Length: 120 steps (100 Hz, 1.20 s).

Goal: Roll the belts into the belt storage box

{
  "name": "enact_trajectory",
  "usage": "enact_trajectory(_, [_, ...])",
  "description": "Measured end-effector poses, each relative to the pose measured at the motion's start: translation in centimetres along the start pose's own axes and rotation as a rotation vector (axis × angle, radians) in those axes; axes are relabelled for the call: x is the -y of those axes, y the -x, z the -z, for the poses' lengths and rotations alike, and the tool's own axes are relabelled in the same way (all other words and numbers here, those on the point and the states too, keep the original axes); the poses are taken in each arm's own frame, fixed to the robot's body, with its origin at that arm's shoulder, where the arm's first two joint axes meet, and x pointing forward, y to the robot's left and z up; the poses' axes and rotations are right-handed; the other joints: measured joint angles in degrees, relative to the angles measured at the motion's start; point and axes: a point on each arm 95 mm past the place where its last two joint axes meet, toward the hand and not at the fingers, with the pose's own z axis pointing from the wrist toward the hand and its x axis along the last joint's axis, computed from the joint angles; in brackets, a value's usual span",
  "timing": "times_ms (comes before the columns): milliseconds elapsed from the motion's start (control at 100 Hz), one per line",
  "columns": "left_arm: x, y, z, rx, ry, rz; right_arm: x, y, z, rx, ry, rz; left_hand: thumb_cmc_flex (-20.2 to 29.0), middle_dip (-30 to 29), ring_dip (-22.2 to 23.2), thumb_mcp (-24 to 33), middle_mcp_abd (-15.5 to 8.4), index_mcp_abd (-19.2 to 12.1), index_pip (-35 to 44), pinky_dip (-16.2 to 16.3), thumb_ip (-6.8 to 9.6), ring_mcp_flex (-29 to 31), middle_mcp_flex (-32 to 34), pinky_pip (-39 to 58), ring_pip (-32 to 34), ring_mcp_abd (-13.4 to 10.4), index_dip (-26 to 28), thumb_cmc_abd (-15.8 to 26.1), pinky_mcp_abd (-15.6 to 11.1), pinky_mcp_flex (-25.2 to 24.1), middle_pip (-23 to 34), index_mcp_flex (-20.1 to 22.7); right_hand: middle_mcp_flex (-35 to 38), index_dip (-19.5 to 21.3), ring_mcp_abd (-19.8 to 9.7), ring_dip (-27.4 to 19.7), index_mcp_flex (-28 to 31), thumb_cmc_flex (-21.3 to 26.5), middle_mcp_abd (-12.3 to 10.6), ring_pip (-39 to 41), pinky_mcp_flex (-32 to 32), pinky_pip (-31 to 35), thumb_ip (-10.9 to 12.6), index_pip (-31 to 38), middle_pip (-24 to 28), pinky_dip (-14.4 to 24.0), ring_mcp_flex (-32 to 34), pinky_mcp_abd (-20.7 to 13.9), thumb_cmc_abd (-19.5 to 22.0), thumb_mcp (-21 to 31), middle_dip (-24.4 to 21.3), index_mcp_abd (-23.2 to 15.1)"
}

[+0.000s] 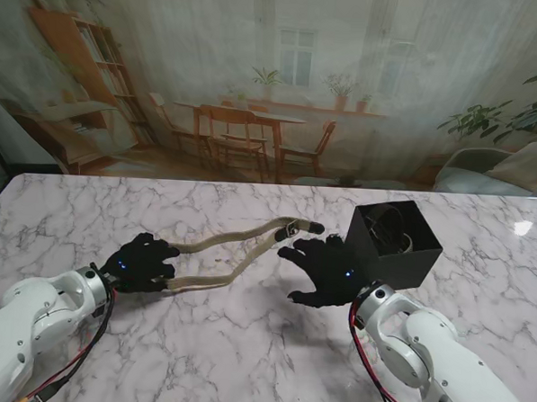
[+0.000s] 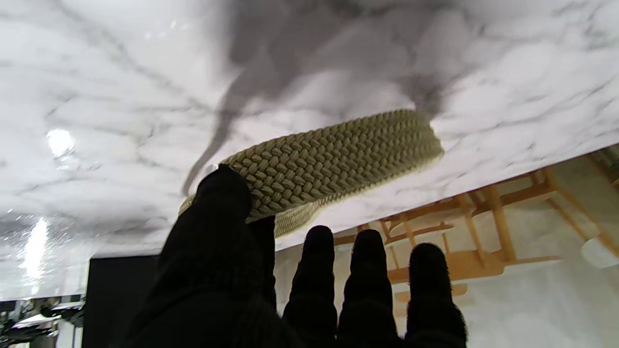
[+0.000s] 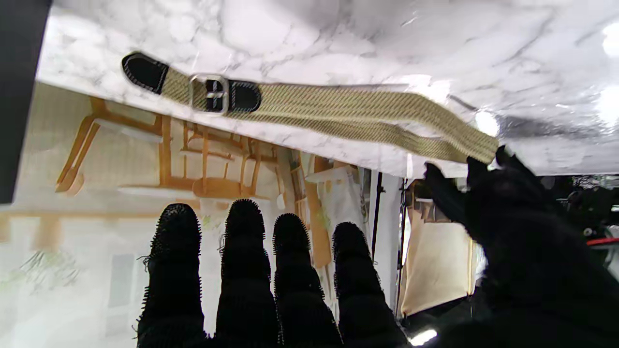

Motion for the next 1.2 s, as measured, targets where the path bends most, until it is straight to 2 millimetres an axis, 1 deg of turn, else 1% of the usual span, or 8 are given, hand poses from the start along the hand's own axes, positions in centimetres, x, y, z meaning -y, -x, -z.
enact_trajectory(340, [1.6,-1.5,0.1,-0.056,-0.065,0.000,1.1,-2.5,-4.9,-0.123,-0.098,-0.038,0.0,0.1,0.6,0.0,0.0,0.0,-0.5,0.0,-0.03,0.4,0.7,0.0,0.1,0.0,0.7,0.0,0.0,0.1,0.0,0.0,-1.7,0.0,0.1,-1.1,2.2,-1.3,0.1,-1.4,-2.0,-1.3,0.0,-0.4,-0.1,-1.3,-3.4,-0.2,-1.0,0.0,-1.1,0.0])
enact_trajectory(500, [2.1,-2.0,0.1,-0.081,-0.081,-0.004,1.0,-3.8,-6.5,-0.144,-0.090,-0.063,0.0,0.6,0.6,0.0,0.0,0.0,-0.8,0.0,-0.04,0.4,1.4,0.1,0.1,0.0,0.8,0.0,0.0,0.1,0.0,0.0,-2.3,0.0,0.5,-1.1,1.9,-2.7,0.8,-1.4,-2.6,-1.9,0.0,-1.7,-0.1,-1.9,-3.5,-0.2,-0.9,0.2,-2.0,2.8])
enact_trajectory(710, [3.0,-2.8,0.1,-0.120,-0.124,-0.006,0.9,-5.2,-8.6,-0.192,-0.126,-0.081,0.0,0.7,0.6,-0.1,0.0,0.0,-1.0,-0.7,-0.04,0.5,1.4,0.1,0.1,0.0,1.3,0.0,0.0,0.1,0.0,0.0,-2.3,0.4,0.6,-2.0,7.8,-2.7,0.8,-1.5,-2.8,-2.0,0.0,-1.0,-0.1,-2.6,-4.1,-0.6,-0.9,0.2,-2.8,2.8])
enact_trajectory(830, [3.5,-3.3,0.2,-0.128,-0.152,0.003,1.4,-5.6,-9.5,-0.194,-0.158,-0.088,0.0,0.7,0.6,-0.1,0.0,0.0,-1.5,-0.7,-0.04,0.5,1.4,0.1,0.1,0.0,1.4,-0.5,0.0,0.1,0.0,0.0,-2.3,4.9,0.6,-2.5,12.4,-2.7,0.8,-1.5,-3.1,-2.0,0.0,5.1,-0.1,-3.6,-4.1,-0.6,-2.2,0.3,-3.4,0.4])
enact_trajectory(900, [3.7,-3.5,0.4,-0.133,-0.168,0.004,1.8,-5.7,-9.9,-0.182,-0.173,-0.089,0.0,0.7,0.6,-0.1,0.0,0.0,-1.8,-0.7,-0.04,0.5,1.4,0.1,0.1,0.0,1.4,-0.6,0.0,0.1,0.0,0.0,-2.0,10.2,0.6,-2.5,13.5,-2.7,0.8,-1.5,-3.4,-2.0,0.0,11.8,0.0,-4.5,-4.1,-0.6,-2.9,1.6,-3.4,-3.2])
enact_trajectory(1060, [3.9,-3.7,0.7,-0.139,-0.187,0.005,2.3,-6.0,-10.3,-0.167,-0.183,-0.112,0.0,0.7,0.6,-0.1,0.0,0.0,-2.0,-0.7,-0.04,0.5,1.4,0.1,0.1,0.0,1.4,-0.6,0.0,0.1,0.0,0.0,9.5,19.6,0.8,-2.5,14.5,-2.7,-0.7,-1.4,-3.1,-2.0,0.0,27.1,2.5,-6.4,1.6,0.1,-6.3,7.2,-1.6,-10.5])
enact_trajectory(1100, [4.0,-3.7,0.8,-0.140,-0.188,0.006,2.3,-6.1,-10.3,-0.159,-0.182,-0.132,0.0,0.7,0.6,-0.1,0.0,0.0,-2.0,-0.7,-0.04,0.5,1.4,0.1,0.1,0.0,1.4,-0.6,0.0,0.1,0.0,0.0,13.2,20.0,0.8,-2.5,14.5,-1.6,-1.1,-1.1,-2.6,-2.0,-0.2,31.2,2.7,-7.0,3.5,0.4,-7.8,8.9,-0.5,-12.1])
enact_trajectory(1200, [4.0,-3.6,0.8,-0.139,-0.189,0.008,2.3,-6.3,-10.4,-0.143,-0.175,-0.161,0.0,0.7,0.6,-0.1,0.0,0.0,-2.0,-0.7,-0.04,0.5,1.4,0.1,0.1,0.0,1.5,-0.6,0.0,0.1,0.0,0.0,24.4,16.7,0.9,-1.8,15.4,3.2,-4.5,1.1,-0.5,-1.6,-4.4,40.7,4.0,-8.3,11.4,1.5,-11.2,10.3,2.6,-16.8])
